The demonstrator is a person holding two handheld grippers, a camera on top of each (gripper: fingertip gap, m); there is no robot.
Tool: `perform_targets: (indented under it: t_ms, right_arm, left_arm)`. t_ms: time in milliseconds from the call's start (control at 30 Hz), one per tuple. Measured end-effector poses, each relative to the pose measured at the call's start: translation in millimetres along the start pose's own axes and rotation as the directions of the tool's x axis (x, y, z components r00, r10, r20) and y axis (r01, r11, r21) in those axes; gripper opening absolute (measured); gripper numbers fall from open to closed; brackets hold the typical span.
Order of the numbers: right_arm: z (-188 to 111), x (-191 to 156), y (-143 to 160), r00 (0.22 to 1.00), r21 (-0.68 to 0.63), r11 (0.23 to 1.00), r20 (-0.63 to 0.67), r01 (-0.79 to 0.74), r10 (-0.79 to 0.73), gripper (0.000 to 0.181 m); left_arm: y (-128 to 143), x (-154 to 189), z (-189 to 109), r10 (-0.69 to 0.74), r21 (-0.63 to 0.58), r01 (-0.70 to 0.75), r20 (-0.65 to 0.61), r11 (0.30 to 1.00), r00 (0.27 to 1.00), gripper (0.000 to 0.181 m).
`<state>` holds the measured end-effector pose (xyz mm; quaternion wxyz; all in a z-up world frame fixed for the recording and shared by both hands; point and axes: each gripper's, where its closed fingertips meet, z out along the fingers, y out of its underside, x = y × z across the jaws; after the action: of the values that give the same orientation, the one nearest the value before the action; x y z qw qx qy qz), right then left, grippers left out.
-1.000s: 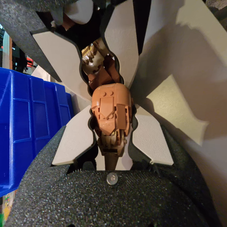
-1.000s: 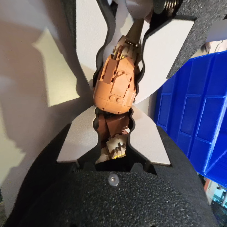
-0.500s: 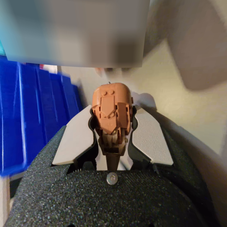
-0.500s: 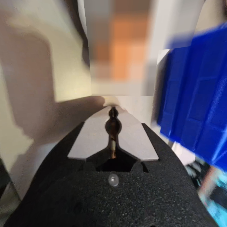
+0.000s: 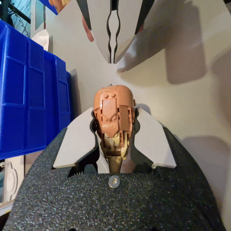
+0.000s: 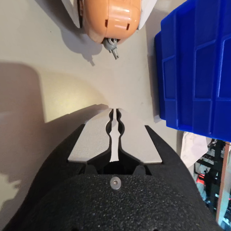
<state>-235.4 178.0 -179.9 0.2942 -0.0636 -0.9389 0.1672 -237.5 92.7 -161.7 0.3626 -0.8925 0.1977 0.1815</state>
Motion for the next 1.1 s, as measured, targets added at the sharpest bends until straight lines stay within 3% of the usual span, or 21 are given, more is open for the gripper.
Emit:
perform_targets:
  t_ms: [233,400,500,600,700,767,900,933,1100]
  right_arm:
    - [-2.4,-10.0,0.9,0.999,0.024,0.999,0.017,-0.038,0.038,0.006]
    - [-17.6,26.2,26.2,0.993,0.025,0.994,-0.055,-0.105,0.106,0.017]
    - [-40.8,82.1,80.7,0.960,-0.010,0.975,-0.177,-0.224,0.218,0.024]
    - [-67.0,148.9,177.7,0.884,-0.104,0.918,-0.330,-0.384,0.332,0.032]
    - [-67.7,181.7,279.3,0.826,-0.241,0.806,-0.333,-0.541,0.454,0.052]
    - [-52.5,189.1,324.2,0.814,-0.318,0.751,-0.298,-0.578,0.499,0.064]
    - [-15.5,195.0,375.0,0.828,-0.471,0.681,-0.285,-0.560,0.484,0.078]
    - [-10.6,199.1,380.4,0.837,-0.501,0.671,-0.301,-0.546,0.457,0.086]
    - [3.7,215.9,399.3,0.847,-0.552,0.642,-0.359,-0.532,0.393,0.087]
  left_arm:
    - [-6.0,1.7,0.6,-0.106,0.020,0.107,-0.020,0.994,0.994,0.060]
    - [-5.5,1.4,-6.8,-0.207,0.028,0.207,-0.007,0.978,0.978,0.060]
    - [-5.8,2.4,-11.8,-0.244,0.044,0.244,-0.003,0.969,0.970,0.060]
    - [-4.2,5.0,-12.1,-0.260,0.057,0.259,-0.004,0.964,0.966,0.060]
    - [-5.2,7.0,-9.6,-0.261,0.074,0.261,-0.012,0.962,0.965,0.060]
    - [-6.9,6.9,-8.2,-0.262,0.088,0.262,-0.013,0.961,0.965,0.060]
    - [-6.7,5.2,-6.0,-0.280,0.108,0.280,-0.008,0.954,0.960,0.060]
    - [-5.7,5.0,-5.7,-0.289,0.110,0.288,-0.008,0.951,0.957,0.060]
    - [-5.5,2.0,-9.1,-0.329,0.128,0.328,-0.011,0.936,0.944,0.060]
